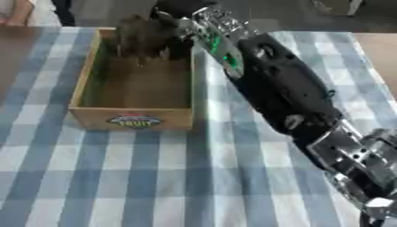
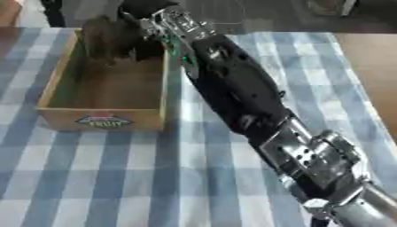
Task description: Pick up objects on the table and place them in the box.
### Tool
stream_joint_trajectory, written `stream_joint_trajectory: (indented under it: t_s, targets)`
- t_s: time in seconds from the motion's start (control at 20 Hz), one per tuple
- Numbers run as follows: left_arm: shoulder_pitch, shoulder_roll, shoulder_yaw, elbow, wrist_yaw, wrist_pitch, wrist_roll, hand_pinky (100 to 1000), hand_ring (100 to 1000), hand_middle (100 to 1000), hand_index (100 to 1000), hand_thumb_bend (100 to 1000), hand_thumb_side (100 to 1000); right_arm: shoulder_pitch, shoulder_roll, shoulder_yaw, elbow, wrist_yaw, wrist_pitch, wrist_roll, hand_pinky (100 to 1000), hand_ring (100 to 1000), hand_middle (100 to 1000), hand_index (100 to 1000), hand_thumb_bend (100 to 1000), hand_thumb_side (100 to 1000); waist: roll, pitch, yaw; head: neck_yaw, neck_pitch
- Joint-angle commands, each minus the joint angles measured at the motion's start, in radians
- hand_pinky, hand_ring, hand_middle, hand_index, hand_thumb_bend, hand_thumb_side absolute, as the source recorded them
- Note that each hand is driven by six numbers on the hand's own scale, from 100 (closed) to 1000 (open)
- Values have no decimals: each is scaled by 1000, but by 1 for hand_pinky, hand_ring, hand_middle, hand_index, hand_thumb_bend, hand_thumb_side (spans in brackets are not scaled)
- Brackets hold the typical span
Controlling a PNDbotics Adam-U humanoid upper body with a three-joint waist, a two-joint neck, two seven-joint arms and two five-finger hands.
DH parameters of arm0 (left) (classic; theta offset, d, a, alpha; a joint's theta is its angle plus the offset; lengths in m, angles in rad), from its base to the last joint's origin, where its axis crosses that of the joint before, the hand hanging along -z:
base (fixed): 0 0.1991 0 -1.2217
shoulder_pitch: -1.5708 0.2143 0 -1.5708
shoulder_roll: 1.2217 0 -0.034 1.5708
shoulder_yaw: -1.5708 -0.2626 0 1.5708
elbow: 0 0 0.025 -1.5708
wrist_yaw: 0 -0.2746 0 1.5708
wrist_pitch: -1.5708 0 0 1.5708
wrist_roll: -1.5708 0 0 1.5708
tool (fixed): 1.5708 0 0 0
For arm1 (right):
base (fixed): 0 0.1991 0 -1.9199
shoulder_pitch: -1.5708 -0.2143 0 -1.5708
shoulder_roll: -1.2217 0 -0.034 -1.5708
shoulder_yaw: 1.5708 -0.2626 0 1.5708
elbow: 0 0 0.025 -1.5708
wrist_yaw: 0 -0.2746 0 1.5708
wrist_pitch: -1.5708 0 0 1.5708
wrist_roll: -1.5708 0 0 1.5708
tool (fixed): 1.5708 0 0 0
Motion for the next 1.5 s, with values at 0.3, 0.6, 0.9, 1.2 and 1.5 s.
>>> stream_joint_trajectory:
  t_s: [0.3, 0.6, 0.9, 1.2, 1.5]
  targets:
    - [-14, 7, -3, -19, 4, 0, -4, 786, 837, 789, 670, 100, 618, -6, 32, -19, 47, 36, -6, -15, 594, 710, 344, 248, 100, 195, -1, -14, 9, -8, -17]
    - [-15, 6, -3, -19, 5, 0, -4, 785, 838, 789, 670, 100, 618, 4, 51, -31, 87, 47, -15, -15, 604, 716, 373, 320, 100, 197, -2, -11, 12, -9, -20]
    - [-15, 5, -4, -19, 6, 2, -4, 784, 838, 789, 669, 100, 619, 5, 60, -30, 101, 60, -57, 21, 672, 764, 508, 552, 100, 143, -2, -11, 14, -11, -19]
    - [-13, 4, -4, -19, 6, 3, -6, 784, 838, 789, 669, 100, 619, -1, 58, -34, 92, 80, -122, 111, 775, 855, 700, 784, 100, 134, -3, -12, 13, -11, -18]
    - [-12, 4, -4, -19, 6, 4, -5, 783, 838, 789, 669, 100, 619, -6, 56, -38, 71, 86, -151, 160, 846, 920, 789, 872, 417, 144, -3, -14, 13, -13, -14]
